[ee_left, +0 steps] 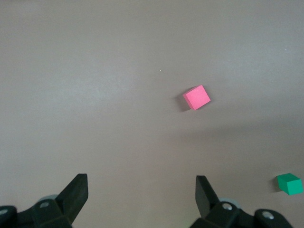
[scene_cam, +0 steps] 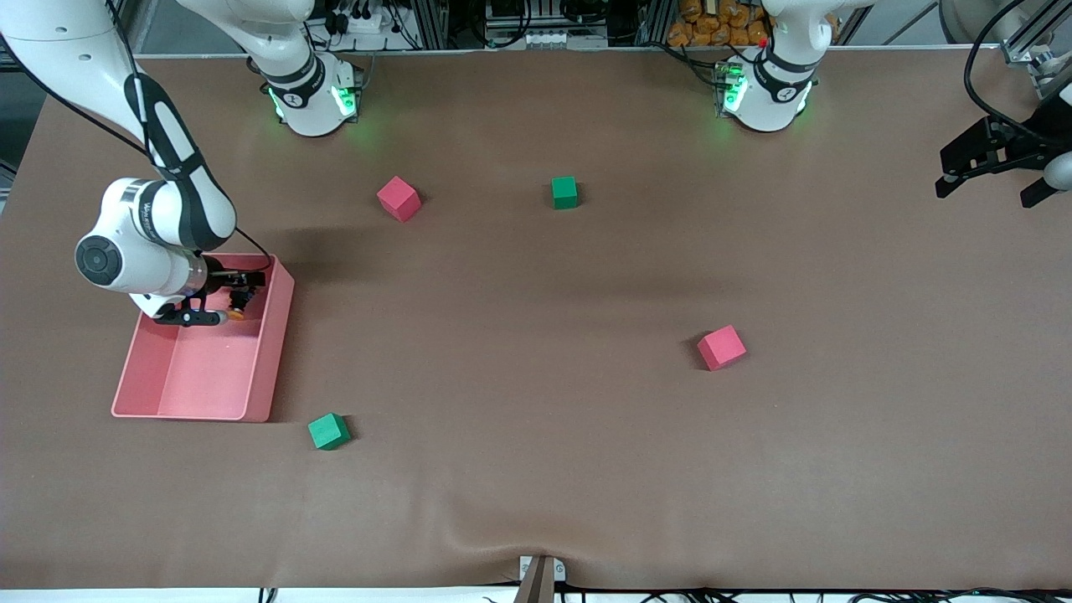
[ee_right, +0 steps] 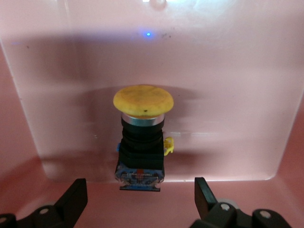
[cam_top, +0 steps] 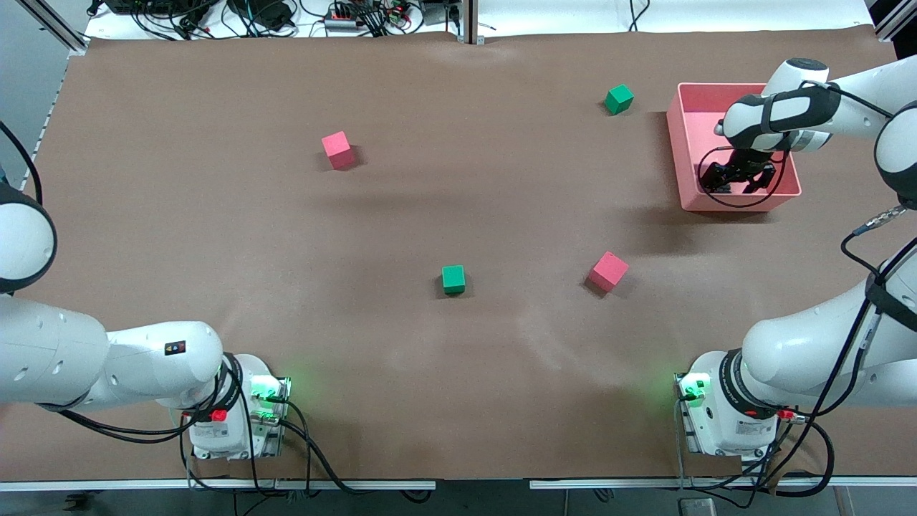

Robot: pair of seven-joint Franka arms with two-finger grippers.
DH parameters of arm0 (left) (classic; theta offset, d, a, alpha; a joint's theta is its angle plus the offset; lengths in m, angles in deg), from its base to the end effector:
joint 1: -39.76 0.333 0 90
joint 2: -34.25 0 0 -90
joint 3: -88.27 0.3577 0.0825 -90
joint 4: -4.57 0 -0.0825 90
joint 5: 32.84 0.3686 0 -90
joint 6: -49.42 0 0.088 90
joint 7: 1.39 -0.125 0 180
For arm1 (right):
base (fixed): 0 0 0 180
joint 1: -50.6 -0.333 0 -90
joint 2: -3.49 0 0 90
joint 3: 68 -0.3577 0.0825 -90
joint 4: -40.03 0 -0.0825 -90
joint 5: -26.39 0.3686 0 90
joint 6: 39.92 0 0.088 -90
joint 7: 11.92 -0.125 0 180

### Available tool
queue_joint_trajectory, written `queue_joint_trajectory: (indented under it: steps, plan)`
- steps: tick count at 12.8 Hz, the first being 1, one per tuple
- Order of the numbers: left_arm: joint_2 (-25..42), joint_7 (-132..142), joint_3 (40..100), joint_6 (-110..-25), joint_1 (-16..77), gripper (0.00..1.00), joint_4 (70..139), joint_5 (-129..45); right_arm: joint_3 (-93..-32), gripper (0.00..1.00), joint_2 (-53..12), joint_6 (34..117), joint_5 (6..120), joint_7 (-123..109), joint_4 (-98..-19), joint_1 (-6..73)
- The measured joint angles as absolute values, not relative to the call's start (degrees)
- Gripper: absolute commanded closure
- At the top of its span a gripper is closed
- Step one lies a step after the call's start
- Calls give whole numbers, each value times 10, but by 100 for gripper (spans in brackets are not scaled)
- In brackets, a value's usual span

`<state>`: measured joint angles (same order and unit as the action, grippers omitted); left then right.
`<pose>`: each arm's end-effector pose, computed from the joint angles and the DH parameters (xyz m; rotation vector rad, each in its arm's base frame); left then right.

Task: Place and upright button with both arms
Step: 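Lower the open right gripper around the button's black body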

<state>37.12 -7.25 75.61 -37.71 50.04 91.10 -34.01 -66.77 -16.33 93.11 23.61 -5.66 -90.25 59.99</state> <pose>0.5169 -0.0280 0.6970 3.1243 -0.2277 0.0934 0.4927 -0.0941 0.2179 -3.0994 0.0581 0.4688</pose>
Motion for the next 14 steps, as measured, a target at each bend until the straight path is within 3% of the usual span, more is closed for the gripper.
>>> queue_joint_trajectory:
  steps: [14]
  plan:
    - [371, -73, 756, -377, 500, 0, 913, -340, -667, 0, -190, 939, 235, -46, -899, 601]
